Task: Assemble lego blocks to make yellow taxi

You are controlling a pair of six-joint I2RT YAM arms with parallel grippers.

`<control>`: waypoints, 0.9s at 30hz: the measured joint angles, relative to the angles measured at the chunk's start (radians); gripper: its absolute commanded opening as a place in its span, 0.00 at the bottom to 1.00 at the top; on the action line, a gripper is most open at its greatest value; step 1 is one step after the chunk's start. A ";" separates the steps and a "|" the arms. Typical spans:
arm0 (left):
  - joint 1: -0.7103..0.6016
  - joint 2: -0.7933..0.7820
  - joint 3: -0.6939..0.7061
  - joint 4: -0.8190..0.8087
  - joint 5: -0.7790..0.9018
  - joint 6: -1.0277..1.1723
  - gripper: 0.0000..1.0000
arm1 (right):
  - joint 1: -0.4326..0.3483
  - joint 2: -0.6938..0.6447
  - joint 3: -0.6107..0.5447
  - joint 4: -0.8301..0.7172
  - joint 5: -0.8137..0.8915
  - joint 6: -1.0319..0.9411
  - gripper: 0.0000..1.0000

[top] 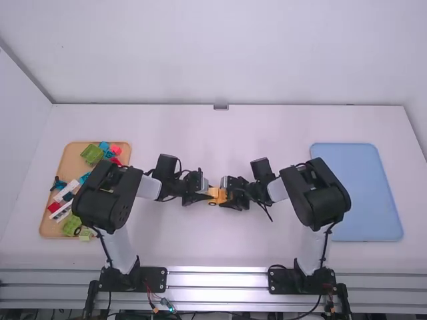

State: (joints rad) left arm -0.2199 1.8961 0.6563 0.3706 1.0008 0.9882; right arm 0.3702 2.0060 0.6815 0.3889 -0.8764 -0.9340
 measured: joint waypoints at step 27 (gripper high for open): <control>-0.028 0.000 0.000 0.001 -0.004 0.000 0.19 | 0.000 0.000 0.000 -0.003 -0.005 0.000 0.44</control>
State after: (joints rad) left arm -0.2478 1.8961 0.6563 0.3714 0.9970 0.9882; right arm 0.3702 2.0060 0.6815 0.3855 -0.8818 -0.9340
